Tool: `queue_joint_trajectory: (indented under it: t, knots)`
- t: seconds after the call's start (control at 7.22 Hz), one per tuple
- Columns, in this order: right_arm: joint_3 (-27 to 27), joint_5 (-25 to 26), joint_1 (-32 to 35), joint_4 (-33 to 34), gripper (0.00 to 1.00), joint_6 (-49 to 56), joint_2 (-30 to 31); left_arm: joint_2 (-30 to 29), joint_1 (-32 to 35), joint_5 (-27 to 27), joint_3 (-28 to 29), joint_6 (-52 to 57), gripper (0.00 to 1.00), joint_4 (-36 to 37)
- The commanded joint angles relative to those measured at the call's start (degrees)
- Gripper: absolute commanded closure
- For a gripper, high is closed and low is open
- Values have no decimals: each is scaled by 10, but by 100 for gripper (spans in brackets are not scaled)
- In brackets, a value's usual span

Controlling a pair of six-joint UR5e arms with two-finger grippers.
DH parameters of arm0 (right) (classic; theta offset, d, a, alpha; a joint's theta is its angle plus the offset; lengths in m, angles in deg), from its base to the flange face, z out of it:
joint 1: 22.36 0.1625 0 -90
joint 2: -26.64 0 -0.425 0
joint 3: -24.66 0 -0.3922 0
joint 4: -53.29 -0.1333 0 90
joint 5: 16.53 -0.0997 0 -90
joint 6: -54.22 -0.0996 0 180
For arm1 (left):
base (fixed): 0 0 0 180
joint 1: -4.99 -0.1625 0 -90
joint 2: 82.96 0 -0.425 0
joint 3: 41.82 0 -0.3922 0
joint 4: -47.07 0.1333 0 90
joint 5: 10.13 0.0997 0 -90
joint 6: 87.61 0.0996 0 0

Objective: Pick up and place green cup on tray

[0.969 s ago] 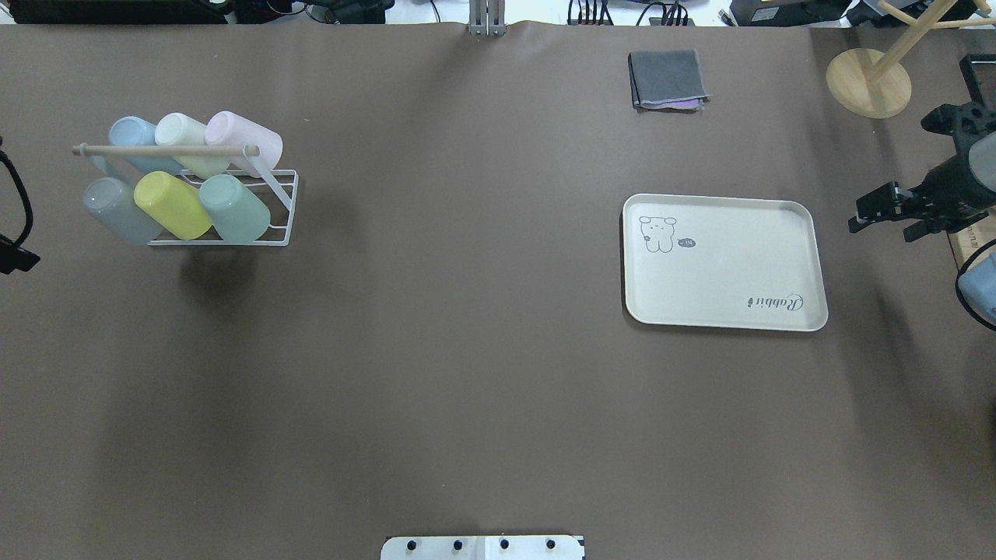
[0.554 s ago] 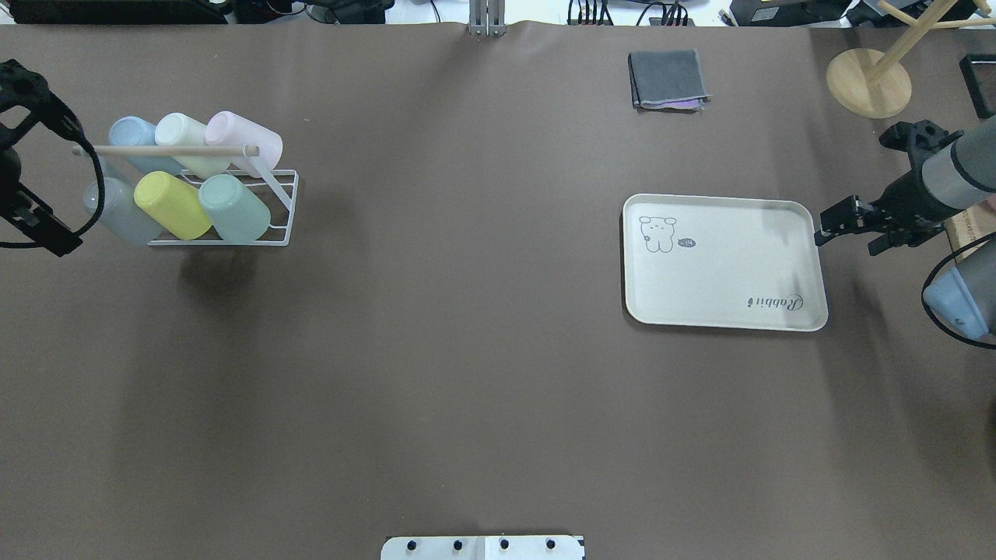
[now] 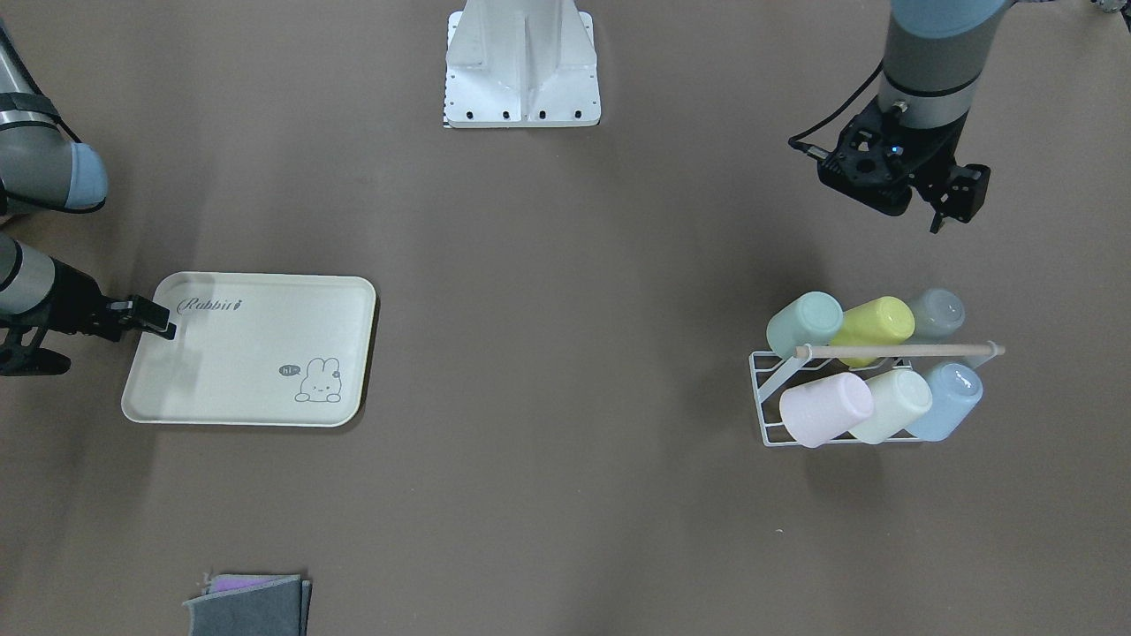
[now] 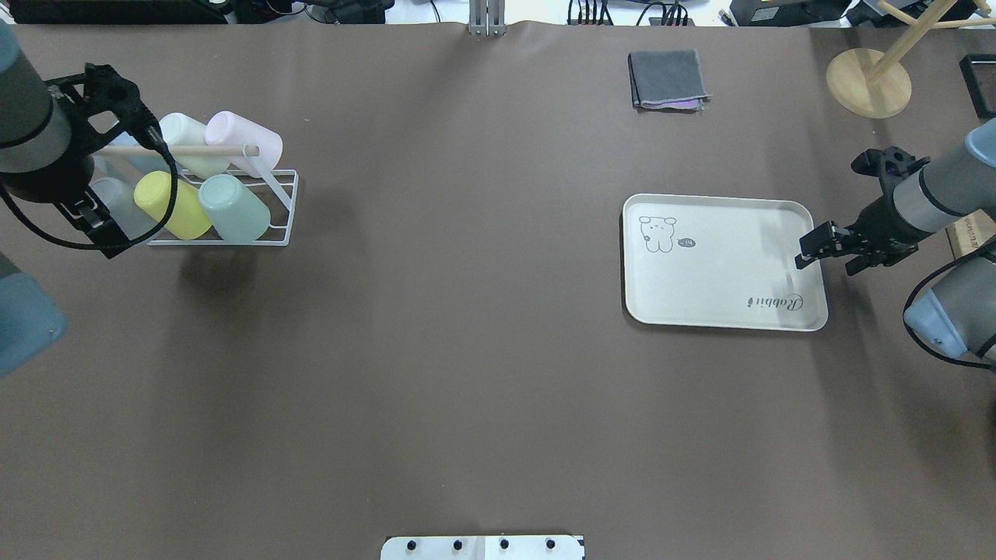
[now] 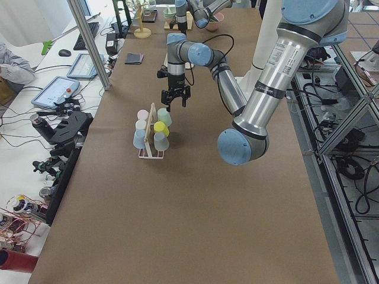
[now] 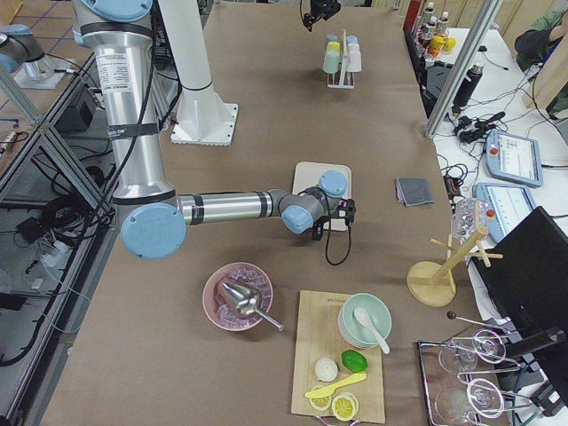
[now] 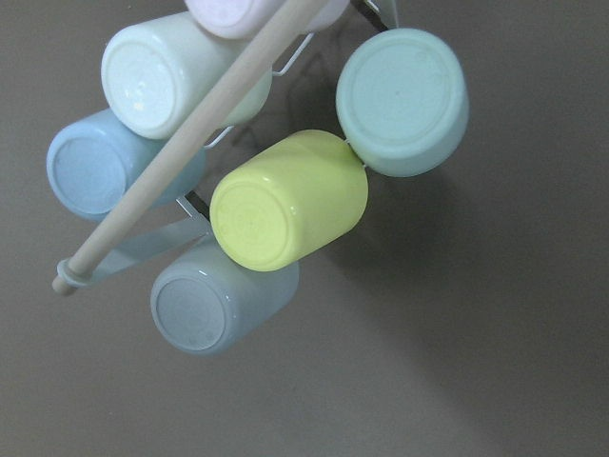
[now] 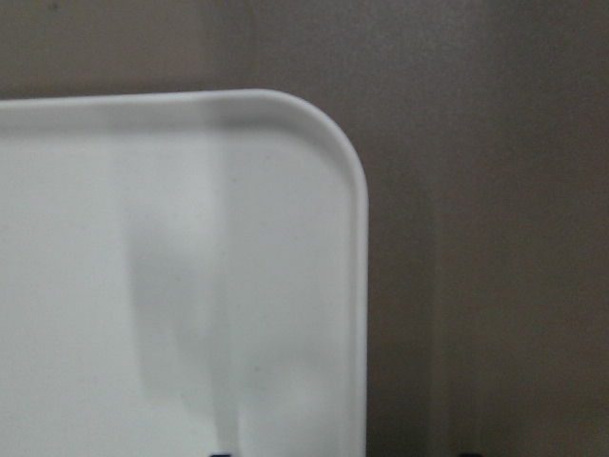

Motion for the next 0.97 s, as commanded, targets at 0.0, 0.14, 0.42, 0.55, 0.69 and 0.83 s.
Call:
queue_joint_trajectory:
  t: [0.0,0.14,0.42,0.55,0.69,0.83]
  knots:
    - [-2,0,-4,-1,31,-2,-1,-147,-24,54,100,75,2,131]
    - [-2,-1,-4,-1,38,-2,-1,-186,-37,97,123,107,2,167]
    - [-3,-1,-3,-2,56,2,0,-221,-83,144,170,162,2,213]
    - [-5,-2,-3,-2,68,1,1,-227,-88,161,183,162,2,215]
    - [-6,-3,0,-2,79,1,1,-226,-118,180,195,163,2,233]
    - [-6,-5,4,-2,93,5,1,-222,-156,224,209,168,2,237]
